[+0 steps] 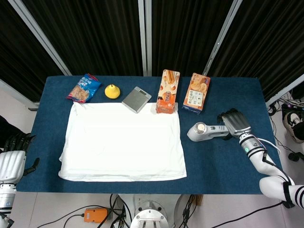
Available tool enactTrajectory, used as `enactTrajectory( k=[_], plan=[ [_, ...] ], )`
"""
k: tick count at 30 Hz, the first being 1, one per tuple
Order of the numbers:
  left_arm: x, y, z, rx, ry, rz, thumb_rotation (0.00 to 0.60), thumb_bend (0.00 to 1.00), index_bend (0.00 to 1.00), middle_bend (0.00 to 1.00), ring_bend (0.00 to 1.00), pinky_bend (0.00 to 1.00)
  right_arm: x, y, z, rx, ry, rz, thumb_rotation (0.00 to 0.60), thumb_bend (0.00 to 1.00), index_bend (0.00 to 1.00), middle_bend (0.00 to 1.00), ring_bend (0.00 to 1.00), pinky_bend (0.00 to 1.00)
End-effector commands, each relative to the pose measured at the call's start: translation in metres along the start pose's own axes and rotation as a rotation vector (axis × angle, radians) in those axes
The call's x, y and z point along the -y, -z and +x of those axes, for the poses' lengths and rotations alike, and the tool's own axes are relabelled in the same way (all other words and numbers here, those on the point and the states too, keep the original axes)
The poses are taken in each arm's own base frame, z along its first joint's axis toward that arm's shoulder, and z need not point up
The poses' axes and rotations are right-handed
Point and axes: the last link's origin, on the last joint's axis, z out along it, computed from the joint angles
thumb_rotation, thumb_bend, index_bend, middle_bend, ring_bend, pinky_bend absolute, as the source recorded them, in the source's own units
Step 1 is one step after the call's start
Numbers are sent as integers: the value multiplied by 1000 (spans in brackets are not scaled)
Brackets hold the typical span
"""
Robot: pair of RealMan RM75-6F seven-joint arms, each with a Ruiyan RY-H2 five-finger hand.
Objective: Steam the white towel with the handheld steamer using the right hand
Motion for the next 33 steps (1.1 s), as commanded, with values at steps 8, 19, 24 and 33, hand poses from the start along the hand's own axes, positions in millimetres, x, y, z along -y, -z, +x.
enactTrajectory(
  k=[8,19,24,33],
  plan=[
    [2,1,-2,9,-2,10,600,273,140,105,7,0,10,-11,-7,48,5,2,600,95,517,477,393,245],
    [5,4,-5,19,2,21,600,273,140,106,7,0,14,-15,-15,95,-69,-5,600,95,574,558,501,270],
    [5,4,-6,24,1,21,600,272,140,106,7,0,15,-16,-19,123,-126,-9,600,95,586,570,518,277],
    [5,3,-7,26,2,20,600,272,140,106,7,0,10,-9,-29,156,-227,-38,600,96,596,577,542,277]
  ],
)
